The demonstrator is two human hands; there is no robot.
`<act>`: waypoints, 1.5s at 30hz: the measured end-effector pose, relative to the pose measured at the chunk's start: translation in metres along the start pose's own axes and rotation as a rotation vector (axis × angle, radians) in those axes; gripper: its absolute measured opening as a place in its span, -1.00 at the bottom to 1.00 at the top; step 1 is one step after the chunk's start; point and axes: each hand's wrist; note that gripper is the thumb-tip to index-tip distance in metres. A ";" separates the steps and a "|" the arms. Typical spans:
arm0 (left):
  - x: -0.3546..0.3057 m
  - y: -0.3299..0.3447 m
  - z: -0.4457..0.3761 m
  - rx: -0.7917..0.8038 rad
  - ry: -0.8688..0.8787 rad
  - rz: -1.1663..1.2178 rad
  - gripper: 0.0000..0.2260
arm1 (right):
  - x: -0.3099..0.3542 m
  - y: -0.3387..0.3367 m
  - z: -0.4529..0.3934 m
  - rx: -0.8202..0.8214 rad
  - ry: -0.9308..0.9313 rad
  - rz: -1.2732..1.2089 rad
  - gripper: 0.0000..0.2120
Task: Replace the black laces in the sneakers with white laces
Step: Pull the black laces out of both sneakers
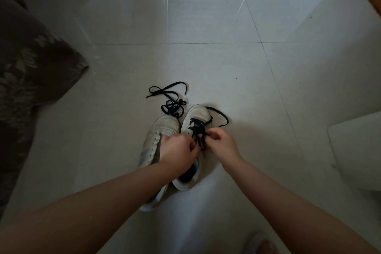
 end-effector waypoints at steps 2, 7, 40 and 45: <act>0.000 0.000 0.000 -0.004 0.002 -0.007 -0.75 | 0.001 -0.001 -0.001 -0.014 -0.064 0.115 -0.93; 0.000 -0.001 0.000 0.018 -0.002 0.000 -0.73 | 0.001 -0.016 -0.011 -0.089 -0.100 0.191 -0.90; -0.001 -0.003 0.001 0.016 -0.010 -0.011 -0.72 | -0.002 -0.034 -0.003 -0.230 -0.861 0.989 -0.95; 0.000 -0.002 0.002 0.005 0.003 -0.017 -0.72 | -0.005 -0.072 -0.015 -0.457 -0.513 0.763 -0.97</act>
Point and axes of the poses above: each hand's wrist, its own z-axis away from the middle knuckle, its own y-axis out of the palm, x = y × z, and after that the axes turned 6 degrees about z, right-handed
